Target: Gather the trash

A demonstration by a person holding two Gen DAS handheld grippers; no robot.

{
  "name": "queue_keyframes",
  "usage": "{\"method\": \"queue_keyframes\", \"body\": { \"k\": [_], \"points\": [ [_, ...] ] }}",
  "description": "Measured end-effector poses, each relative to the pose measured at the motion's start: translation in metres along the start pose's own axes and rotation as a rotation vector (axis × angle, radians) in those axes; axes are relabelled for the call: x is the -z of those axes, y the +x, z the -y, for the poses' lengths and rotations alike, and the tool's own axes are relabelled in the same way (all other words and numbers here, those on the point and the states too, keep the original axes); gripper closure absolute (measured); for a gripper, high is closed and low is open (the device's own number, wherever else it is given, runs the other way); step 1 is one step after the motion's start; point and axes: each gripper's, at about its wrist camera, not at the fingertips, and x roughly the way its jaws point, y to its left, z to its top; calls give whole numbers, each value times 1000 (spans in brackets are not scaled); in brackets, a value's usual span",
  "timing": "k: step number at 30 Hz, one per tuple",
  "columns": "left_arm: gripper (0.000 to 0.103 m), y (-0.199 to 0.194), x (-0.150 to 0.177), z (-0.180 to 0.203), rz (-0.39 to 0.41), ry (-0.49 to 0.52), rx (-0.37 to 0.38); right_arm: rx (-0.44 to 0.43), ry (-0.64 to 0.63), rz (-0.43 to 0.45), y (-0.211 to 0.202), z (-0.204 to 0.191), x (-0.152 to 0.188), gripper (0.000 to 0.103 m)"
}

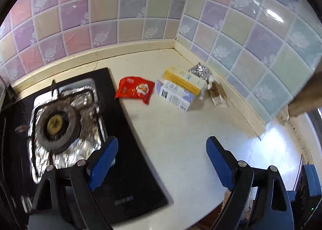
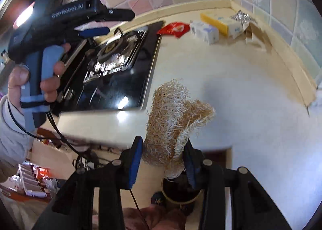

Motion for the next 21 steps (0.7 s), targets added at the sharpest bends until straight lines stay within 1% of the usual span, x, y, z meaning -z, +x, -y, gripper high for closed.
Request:
{"method": "queue_keyframes", "body": {
  "k": [3, 5, 8, 11, 14, 16, 17, 19, 21],
  "points": [
    [15, -19, 38, 4, -2, 14, -5, -9, -6, -58, 11, -12, 29, 62],
    [15, -27, 63, 7, -14, 37, -22, 14, -9, -99, 24, -16, 45, 62],
    [15, -31, 96, 10, -62, 54, -34, 43, 4, -164, 49, -17, 66, 62],
    [15, -31, 119, 8, -109, 43, -39, 65, 16, -213, 70, -16, 83, 62],
    [15, -34, 130, 4, -124, 25, -43, 73, 42, -271, 90, -14, 93, 60],
    [15, -36, 132, 2, -123, 13, -43, 85, 46, -282, 97, -13, 96, 58],
    [15, -38, 133, 1, -121, 10, -44, 87, 48, -287, 99, -13, 98, 56],
    [15, -40, 133, 0, -114, 6, -46, 80, 56, -305, 102, -11, 102, 48],
    [15, -43, 134, 0, -109, 2, -48, 81, 57, -301, 100, -11, 104, 47]
  ]
}}
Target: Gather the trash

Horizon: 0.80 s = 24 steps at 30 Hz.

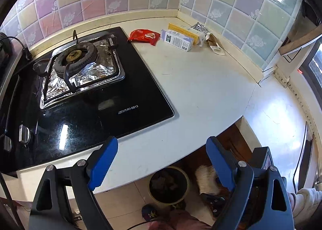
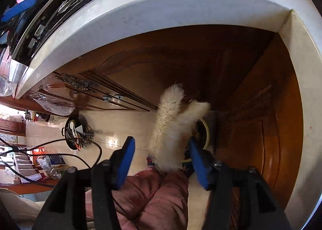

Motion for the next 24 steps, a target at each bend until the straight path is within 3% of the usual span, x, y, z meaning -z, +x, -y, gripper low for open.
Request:
{"method": "queue_keyframes", "body": {
  "k": [8, 17, 24],
  "points": [
    [15, -4, 0, 4, 3, -4, 1, -13, -15, 43, -23, 0, -1, 46],
    [15, -11, -23, 14, 51, 7, 12, 1, -65, 301, -117, 8, -49, 46],
    [15, 2, -63, 25, 84, 28, 26, 130, -60, 452, -160, 32, -111, 46]
  ]
}}
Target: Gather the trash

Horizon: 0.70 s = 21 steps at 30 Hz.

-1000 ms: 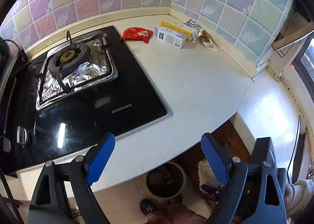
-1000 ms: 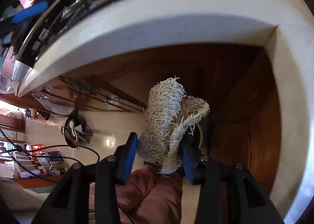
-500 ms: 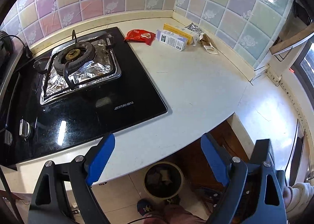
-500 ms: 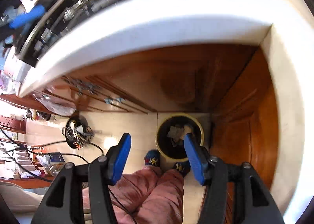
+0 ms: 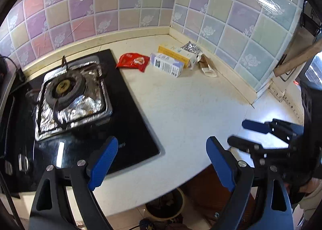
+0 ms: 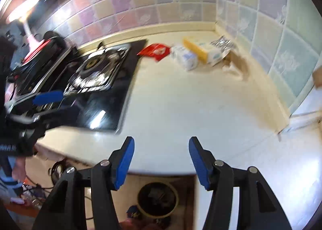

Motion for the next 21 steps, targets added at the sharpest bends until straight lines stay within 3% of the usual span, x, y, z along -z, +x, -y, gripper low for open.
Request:
{"method": "queue_keyframes", "body": {
  "k": [4, 12, 17, 21],
  "points": [
    [15, 20, -36, 9, 29, 12, 7, 67, 40, 53, 17, 29, -39, 46],
    [15, 86, -112, 15, 32, -26, 21, 201, 118, 70, 68, 82, -104, 46],
    [15, 137, -141, 11, -15, -102, 42, 228, 192, 40, 102, 116, -122, 46],
    [15, 177, -159, 9, -40, -172, 15, 235, 257, 15, 128, 138, -130, 46]
  ]
}}
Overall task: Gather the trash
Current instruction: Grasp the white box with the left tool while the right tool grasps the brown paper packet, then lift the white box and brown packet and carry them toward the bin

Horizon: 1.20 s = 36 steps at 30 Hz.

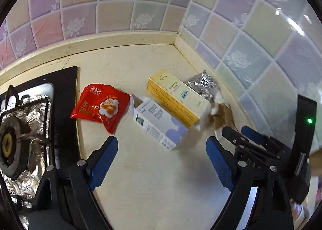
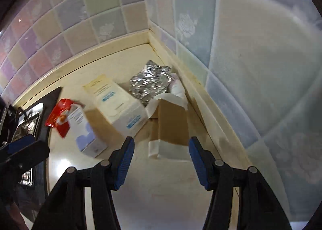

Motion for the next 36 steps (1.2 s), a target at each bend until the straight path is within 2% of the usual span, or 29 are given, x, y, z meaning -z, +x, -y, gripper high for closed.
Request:
{"method": "queue_keyframes", "body": {
  "k": [10, 15, 19, 20, 21, 22, 23, 30, 36],
  "points": [
    [15, 74, -24, -3, -92, -126, -75, 3, 30, -64, 43, 10, -5, 48],
    [16, 92, -25, -3, -122, -147, -118, -2, 20, -27, 41, 11, 0, 50],
    [39, 97, -19, -7, -137, -171, -122, -11, 16, -17, 36, 13, 6, 50],
    [42, 95, -18, -9, -126, -167, -130, -10, 14, -15, 35, 12, 7, 50],
    [49, 95, -16, -9, -124, -156, -141, -8, 12, -13, 34, 11, 9, 51],
    [63, 93, -14, -9, -124, -148, -144, -6, 13, -10, 32, 11, 11, 51],
    [70, 92, -12, -9, -122, -139, -147, -10, 16, -8, 31, 10, 13, 51],
    [70, 59, 8, -17, -95, -114, -115, -48, 39, 38, -1, 7, 32, 51],
    [70, -7, 37, -11, -30, -46, -56, -90, 28, 94, -49, -8, 60, 51]
  ]
}}
